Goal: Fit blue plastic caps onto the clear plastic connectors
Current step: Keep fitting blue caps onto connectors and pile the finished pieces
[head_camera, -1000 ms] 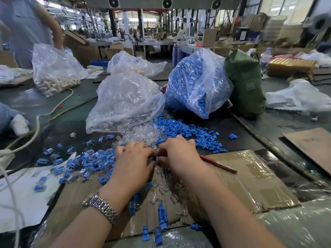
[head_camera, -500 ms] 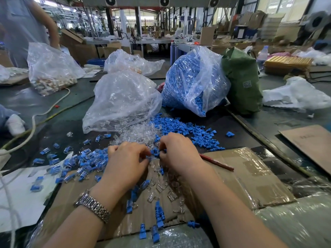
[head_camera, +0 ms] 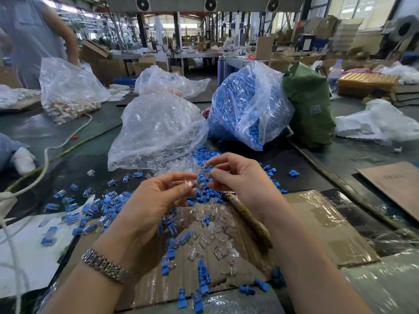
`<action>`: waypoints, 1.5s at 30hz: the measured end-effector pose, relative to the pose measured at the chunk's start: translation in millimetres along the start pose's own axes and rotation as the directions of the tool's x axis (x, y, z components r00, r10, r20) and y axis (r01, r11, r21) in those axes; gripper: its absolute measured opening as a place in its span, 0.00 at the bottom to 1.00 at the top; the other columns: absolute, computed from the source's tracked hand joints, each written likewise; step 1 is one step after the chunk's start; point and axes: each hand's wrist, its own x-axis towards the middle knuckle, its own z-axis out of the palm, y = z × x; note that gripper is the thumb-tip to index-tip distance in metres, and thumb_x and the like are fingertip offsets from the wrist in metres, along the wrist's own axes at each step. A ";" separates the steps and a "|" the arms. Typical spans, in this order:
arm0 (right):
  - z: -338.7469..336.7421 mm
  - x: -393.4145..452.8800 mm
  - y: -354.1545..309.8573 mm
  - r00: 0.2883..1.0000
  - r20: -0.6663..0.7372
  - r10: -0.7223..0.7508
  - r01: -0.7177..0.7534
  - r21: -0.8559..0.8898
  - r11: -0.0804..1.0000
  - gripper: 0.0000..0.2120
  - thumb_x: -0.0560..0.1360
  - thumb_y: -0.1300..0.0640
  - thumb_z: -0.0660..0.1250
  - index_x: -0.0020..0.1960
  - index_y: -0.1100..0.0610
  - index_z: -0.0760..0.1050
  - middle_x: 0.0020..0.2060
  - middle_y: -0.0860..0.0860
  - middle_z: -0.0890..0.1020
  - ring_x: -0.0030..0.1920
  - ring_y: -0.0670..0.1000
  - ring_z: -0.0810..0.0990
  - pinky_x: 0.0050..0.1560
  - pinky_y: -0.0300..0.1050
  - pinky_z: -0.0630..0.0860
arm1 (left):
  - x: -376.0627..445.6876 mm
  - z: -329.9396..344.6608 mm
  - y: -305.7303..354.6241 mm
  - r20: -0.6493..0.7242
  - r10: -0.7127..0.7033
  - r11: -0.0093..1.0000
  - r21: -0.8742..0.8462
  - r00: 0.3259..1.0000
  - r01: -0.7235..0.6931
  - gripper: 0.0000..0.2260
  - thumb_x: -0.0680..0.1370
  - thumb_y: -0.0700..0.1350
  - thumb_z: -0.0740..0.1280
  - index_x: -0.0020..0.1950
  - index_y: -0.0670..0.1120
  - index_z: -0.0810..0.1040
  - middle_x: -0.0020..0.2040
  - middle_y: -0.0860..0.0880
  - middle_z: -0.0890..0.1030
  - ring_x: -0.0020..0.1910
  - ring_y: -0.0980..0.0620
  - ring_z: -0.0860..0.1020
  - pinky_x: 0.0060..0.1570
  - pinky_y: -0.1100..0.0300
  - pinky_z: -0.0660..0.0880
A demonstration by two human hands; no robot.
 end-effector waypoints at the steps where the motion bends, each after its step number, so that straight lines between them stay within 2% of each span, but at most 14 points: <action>1: 0.7 -1.5 -1.6 1.000 0.009 -0.005 0.004 0.015 1.000 0.04 0.78 0.65 0.71 0.51 0.58 0.80 0.38 0.51 0.84 0.37 0.49 0.86 0.42 0.39 0.82 | -0.5 -0.6 0.3 0.016 -0.003 0.999 -0.048 1.000 0.004 0.11 0.73 0.42 0.72 0.54 0.49 0.87 0.53 0.43 0.86 0.51 0.46 0.85 0.49 0.56 0.81; 4: 0.7 -4.4 -3.3 0.998 0.001 -0.065 0.065 -0.047 0.997 0.03 0.76 0.65 0.73 0.49 0.60 0.80 0.37 0.53 0.86 0.37 0.49 0.86 0.41 0.36 0.80 | -1.9 -0.7 1.4 0.025 -0.010 0.990 -0.138 1.000 0.014 0.12 0.71 0.42 0.73 0.54 0.46 0.86 0.54 0.40 0.86 0.49 0.46 0.85 0.44 0.60 0.82; 7: 0.1 -5.1 -2.5 0.987 0.027 -0.160 0.162 -0.212 0.964 0.04 0.77 0.64 0.72 0.49 0.56 0.83 0.38 0.51 0.86 0.41 0.46 0.86 0.48 0.39 0.81 | -1.7 -0.2 1.5 0.021 -0.017 0.986 -0.168 1.000 0.020 0.11 0.70 0.41 0.74 0.51 0.43 0.87 0.53 0.39 0.86 0.48 0.46 0.85 0.43 0.61 0.82; 10: 3.9 -7.4 -1.8 0.957 0.060 -0.284 0.284 -0.402 0.871 0.06 0.77 0.64 0.71 0.50 0.55 0.84 0.42 0.47 0.85 0.44 0.44 0.84 0.51 0.38 0.80 | -1.7 0.5 0.9 0.023 -0.002 0.993 -0.120 1.000 0.005 0.11 0.70 0.43 0.74 0.51 0.46 0.87 0.52 0.40 0.86 0.49 0.46 0.85 0.44 0.62 0.81; 13: 8.2 -9.8 -2.4 0.907 0.127 -0.401 0.403 -0.539 0.740 0.07 0.77 0.66 0.70 0.49 0.56 0.83 0.44 0.47 0.83 0.46 0.47 0.81 0.51 0.45 0.78 | -1.7 2.0 -0.5 0.025 0.015 0.999 -0.042 1.000 -0.014 0.11 0.70 0.45 0.75 0.51 0.48 0.87 0.50 0.42 0.87 0.49 0.47 0.86 0.44 0.63 0.81; 21: 11.4 -13.4 -4.6 0.918 0.193 -0.346 0.391 -0.588 0.708 0.08 0.77 0.64 0.69 0.51 0.51 0.79 0.43 0.44 0.82 0.45 0.46 0.80 0.50 0.52 0.79 | -3.7 3.8 -0.3 0.062 0.024 1.000 0.019 0.998 -0.025 0.10 0.71 0.45 0.74 0.52 0.50 0.87 0.51 0.43 0.87 0.52 0.45 0.85 0.48 0.59 0.82; 27: 11.3 -15.6 -7.8 0.918 0.193 -0.346 0.392 -0.573 0.719 0.10 0.76 0.64 0.70 0.53 0.51 0.78 0.46 0.44 0.82 0.47 0.44 0.80 0.51 0.44 0.78 | -4.5 2.9 -0.2 0.071 0.009 1.000 -0.001 0.997 -0.009 0.11 0.70 0.45 0.74 0.51 0.49 0.87 0.51 0.43 0.87 0.52 0.45 0.85 0.51 0.55 0.82; 29: 5.5 -15.4 -8.7 0.939 0.120 -0.322 0.333 -0.551 0.765 0.11 0.76 0.61 0.70 0.57 0.50 0.77 0.49 0.43 0.79 0.49 0.43 0.79 0.49 0.39 0.76 | -4.9 3.3 0.7 0.062 0.007 0.999 -0.050 0.998 -0.004 0.12 0.69 0.46 0.75 0.51 0.48 0.87 0.52 0.42 0.87 0.52 0.45 0.85 0.50 0.57 0.83; 31: -6.0 -15.7 -8.4 0.980 0.015 -0.199 0.160 -0.652 0.741 0.12 0.77 0.54 0.70 0.59 0.48 0.73 0.53 0.44 0.75 0.50 0.42 0.77 0.50 0.39 0.73 | -5.2 3.9 1.3 0.056 -0.001 0.994 -0.107 0.998 0.007 0.10 0.70 0.43 0.74 0.51 0.47 0.87 0.52 0.41 0.87 0.51 0.45 0.85 0.47 0.60 0.82; 34: -21.9 -18.5 -1.3 0.981 -0.148 0.124 -0.185 -0.907 0.378 0.24 0.76 0.37 0.68 0.63 0.52 0.70 0.60 0.51 0.72 0.62 0.53 0.72 0.61 0.52 0.72 | -5.4 2.6 1.6 0.040 -0.010 0.989 -0.148 0.999 0.016 0.10 0.70 0.41 0.73 0.50 0.44 0.87 0.52 0.39 0.86 0.49 0.45 0.85 0.45 0.61 0.82; 35: -23.0 -19.6 0.9 0.959 -0.182 0.216 -0.239 -0.932 0.273 0.28 0.75 0.34 0.68 0.63 0.54 0.70 0.62 0.53 0.72 0.65 0.57 0.70 0.64 0.56 0.71 | -5.4 2.0 1.8 0.032 -0.010 0.988 -0.151 0.999 0.015 0.10 0.70 0.41 0.73 0.50 0.44 0.87 0.52 0.39 0.86 0.49 0.45 0.85 0.44 0.61 0.82; 37: -21.9 -19.7 4.0 0.930 -0.198 0.309 -0.262 -0.948 0.180 0.26 0.74 0.34 0.69 0.56 0.55 0.71 0.60 0.56 0.74 0.64 0.59 0.70 0.63 0.57 0.71 | -5.1 1.4 2.4 0.019 -0.010 0.986 -0.166 1.000 0.013 0.10 0.69 0.41 0.73 0.49 0.43 0.87 0.52 0.39 0.86 0.48 0.45 0.85 0.43 0.61 0.82; 40: -19.4 -19.8 2.9 0.940 -0.169 0.296 -0.230 -0.955 0.186 0.22 0.74 0.40 0.72 0.40 0.55 0.66 0.48 0.54 0.74 0.52 0.58 0.72 0.50 0.51 0.72 | -4.3 2.0 2.1 0.012 -0.007 0.982 -0.188 1.000 0.009 0.11 0.69 0.41 0.73 0.50 0.41 0.86 0.51 0.38 0.86 0.46 0.45 0.85 0.42 0.61 0.82; 45: -14.1 -17.0 4.1 0.947 -0.139 0.290 -0.223 -0.933 0.281 0.16 0.75 0.46 0.66 0.36 0.53 0.66 0.39 0.53 0.73 0.42 0.56 0.73 0.35 0.46 0.66 | -3.9 0.9 2.2 -0.026 -0.016 0.975 -0.221 1.000 0.010 0.16 0.70 0.39 0.72 0.56 0.37 0.82 0.52 0.38 0.86 0.45 0.46 0.85 0.41 0.61 0.82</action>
